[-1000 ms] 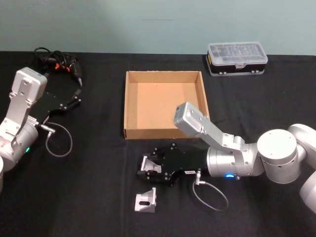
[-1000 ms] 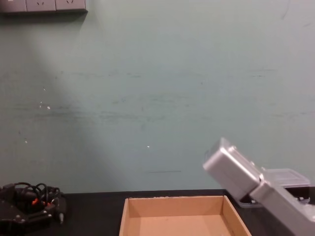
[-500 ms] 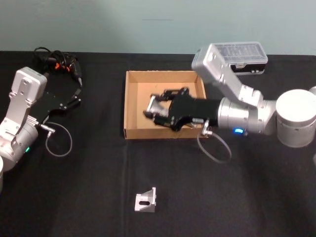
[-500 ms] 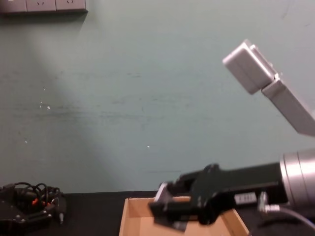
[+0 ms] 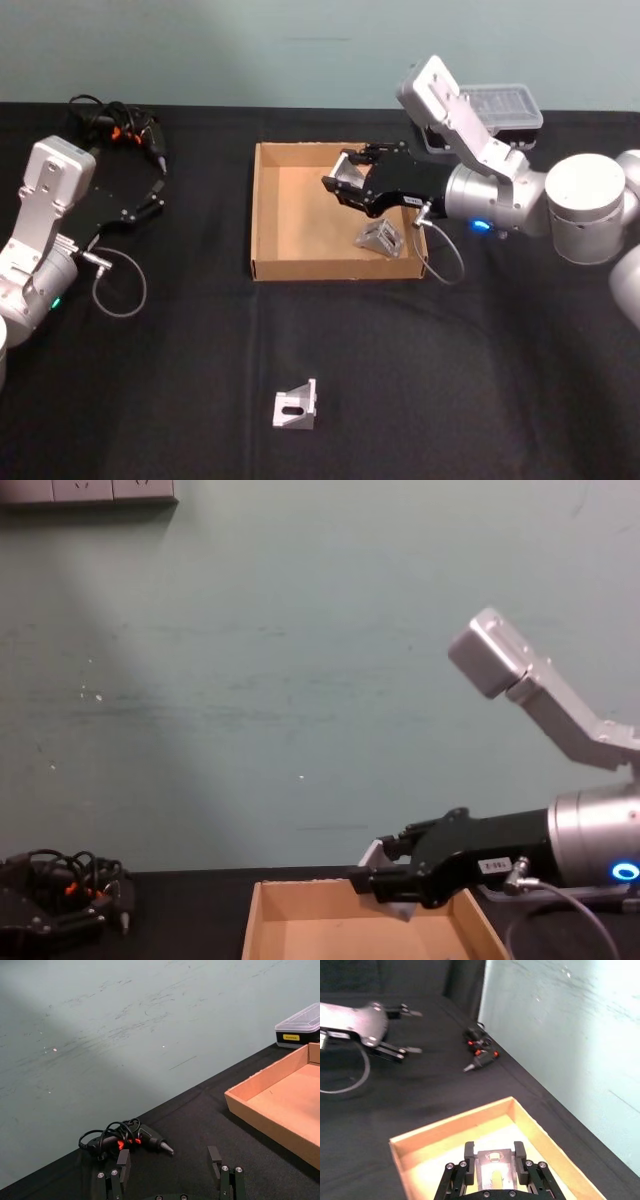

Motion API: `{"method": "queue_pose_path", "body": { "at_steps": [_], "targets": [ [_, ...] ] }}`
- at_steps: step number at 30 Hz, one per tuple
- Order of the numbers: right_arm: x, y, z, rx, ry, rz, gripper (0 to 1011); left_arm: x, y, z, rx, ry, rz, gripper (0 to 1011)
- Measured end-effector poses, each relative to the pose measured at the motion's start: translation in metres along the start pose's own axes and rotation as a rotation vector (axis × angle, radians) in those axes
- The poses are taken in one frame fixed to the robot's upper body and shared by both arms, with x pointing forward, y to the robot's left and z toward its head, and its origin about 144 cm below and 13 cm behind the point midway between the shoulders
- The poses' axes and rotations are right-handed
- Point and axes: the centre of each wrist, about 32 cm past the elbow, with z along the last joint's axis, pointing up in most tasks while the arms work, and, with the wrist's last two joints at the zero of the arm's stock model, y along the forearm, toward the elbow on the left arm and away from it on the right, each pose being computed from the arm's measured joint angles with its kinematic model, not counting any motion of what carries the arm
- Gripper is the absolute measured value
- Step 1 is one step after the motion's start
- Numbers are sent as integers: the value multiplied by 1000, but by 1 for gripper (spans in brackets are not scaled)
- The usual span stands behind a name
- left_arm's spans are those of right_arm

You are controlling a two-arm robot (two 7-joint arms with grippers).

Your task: Use one hand to pick up the angle iron from the table and place it into the box.

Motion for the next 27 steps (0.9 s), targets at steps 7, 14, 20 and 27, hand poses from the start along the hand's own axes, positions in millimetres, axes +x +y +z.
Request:
{"method": "queue_pose_path", "body": {
  "at_steps": [7,14,20,27],
  "targets": [
    [8,15,-12,-49,13,-23,468,0,0,0,0,0,0,1000],
    [15,27,-21,-93,16,-26,468,0,0,0,0,0,0,1000],
    [17,34,-25,-111,20,-16,469,0,0,0,0,0,0,1000],
    [17,38,-27,-116,28,-12,468,0,0,0,0,0,0,1000]
  ]
}}
